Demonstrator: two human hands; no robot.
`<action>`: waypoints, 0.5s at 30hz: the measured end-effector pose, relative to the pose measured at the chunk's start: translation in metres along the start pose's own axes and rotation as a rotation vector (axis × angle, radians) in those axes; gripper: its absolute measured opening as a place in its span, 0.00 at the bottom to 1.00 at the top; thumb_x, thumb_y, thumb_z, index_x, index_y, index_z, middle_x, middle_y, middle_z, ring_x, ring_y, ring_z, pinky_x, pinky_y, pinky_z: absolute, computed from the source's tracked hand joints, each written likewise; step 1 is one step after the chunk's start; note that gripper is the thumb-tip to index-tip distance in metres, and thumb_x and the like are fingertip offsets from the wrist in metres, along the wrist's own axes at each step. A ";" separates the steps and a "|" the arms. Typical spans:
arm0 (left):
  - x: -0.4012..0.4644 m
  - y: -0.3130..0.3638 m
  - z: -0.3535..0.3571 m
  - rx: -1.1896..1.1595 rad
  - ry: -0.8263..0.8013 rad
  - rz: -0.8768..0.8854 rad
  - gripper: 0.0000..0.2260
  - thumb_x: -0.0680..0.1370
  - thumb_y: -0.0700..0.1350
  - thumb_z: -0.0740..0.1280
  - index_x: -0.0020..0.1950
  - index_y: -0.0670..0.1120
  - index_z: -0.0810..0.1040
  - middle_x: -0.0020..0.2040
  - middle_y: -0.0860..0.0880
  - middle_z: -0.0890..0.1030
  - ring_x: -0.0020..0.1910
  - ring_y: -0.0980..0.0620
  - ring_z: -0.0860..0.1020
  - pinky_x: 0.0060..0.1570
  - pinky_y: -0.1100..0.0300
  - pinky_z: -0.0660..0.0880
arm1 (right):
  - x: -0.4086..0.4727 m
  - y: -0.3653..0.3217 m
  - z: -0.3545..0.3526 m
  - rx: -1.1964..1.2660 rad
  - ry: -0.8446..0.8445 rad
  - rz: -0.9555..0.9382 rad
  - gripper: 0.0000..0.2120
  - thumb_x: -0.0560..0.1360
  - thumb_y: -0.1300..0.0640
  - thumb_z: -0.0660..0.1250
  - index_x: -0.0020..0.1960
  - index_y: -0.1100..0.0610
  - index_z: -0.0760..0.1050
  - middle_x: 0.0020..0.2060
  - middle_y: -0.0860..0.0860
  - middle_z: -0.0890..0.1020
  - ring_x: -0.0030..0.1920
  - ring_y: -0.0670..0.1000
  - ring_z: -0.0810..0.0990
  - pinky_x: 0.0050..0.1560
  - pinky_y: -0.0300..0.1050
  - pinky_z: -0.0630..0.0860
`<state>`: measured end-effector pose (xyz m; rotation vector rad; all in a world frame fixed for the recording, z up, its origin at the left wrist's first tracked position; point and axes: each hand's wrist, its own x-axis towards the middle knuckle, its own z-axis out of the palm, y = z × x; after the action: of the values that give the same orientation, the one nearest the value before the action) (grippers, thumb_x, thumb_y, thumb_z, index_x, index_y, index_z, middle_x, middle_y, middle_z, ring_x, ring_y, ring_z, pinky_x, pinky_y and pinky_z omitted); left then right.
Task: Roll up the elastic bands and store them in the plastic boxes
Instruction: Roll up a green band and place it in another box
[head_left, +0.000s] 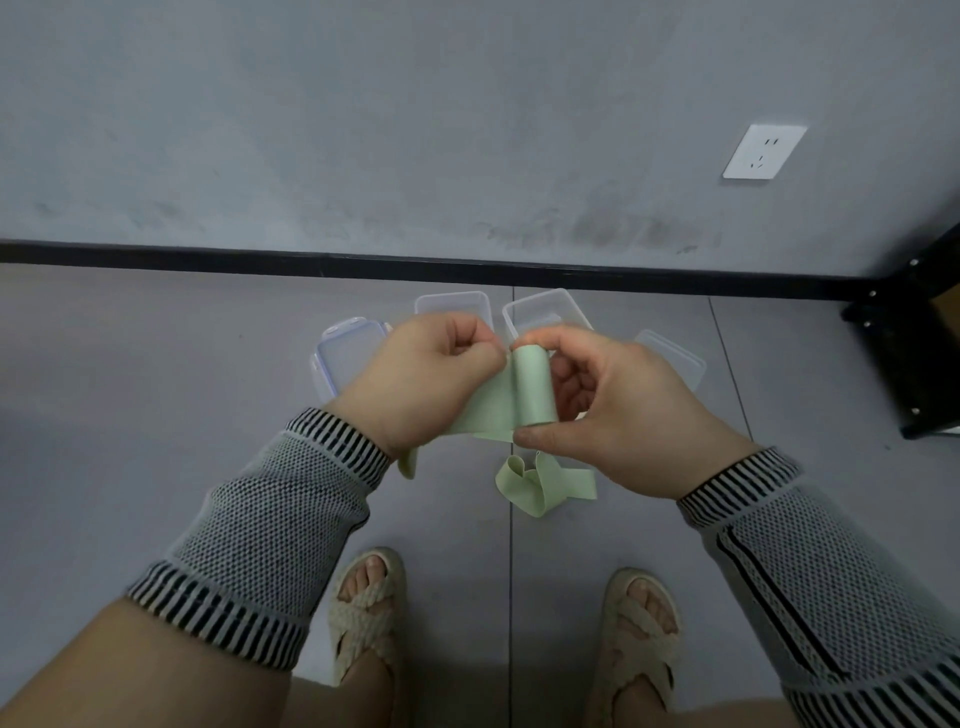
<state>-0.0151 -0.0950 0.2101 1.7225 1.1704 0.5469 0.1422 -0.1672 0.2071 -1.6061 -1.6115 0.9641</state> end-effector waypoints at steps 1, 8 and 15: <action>0.000 0.000 0.000 -0.003 0.013 0.000 0.06 0.74 0.45 0.68 0.39 0.45 0.79 0.33 0.50 0.79 0.31 0.58 0.73 0.35 0.61 0.71 | 0.000 0.000 0.000 -0.050 0.002 -0.003 0.25 0.62 0.59 0.80 0.53 0.42 0.75 0.34 0.45 0.77 0.32 0.42 0.76 0.39 0.36 0.76; -0.001 0.002 0.006 -0.021 0.074 0.037 0.09 0.69 0.48 0.76 0.39 0.47 0.78 0.37 0.44 0.84 0.39 0.43 0.82 0.42 0.46 0.79 | 0.001 0.000 0.004 -0.235 0.038 -0.044 0.25 0.63 0.56 0.78 0.57 0.45 0.76 0.34 0.43 0.75 0.36 0.42 0.75 0.40 0.34 0.74; -0.002 0.003 0.004 -0.153 0.035 0.008 0.06 0.71 0.44 0.74 0.39 0.44 0.79 0.38 0.41 0.84 0.36 0.45 0.80 0.41 0.49 0.79 | -0.001 0.004 0.006 -0.105 0.071 -0.022 0.37 0.63 0.55 0.79 0.68 0.42 0.68 0.36 0.43 0.75 0.37 0.42 0.75 0.42 0.33 0.73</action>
<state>-0.0115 -0.0985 0.2111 1.5931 1.1176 0.6567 0.1390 -0.1682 0.2004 -1.6698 -1.6516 0.8139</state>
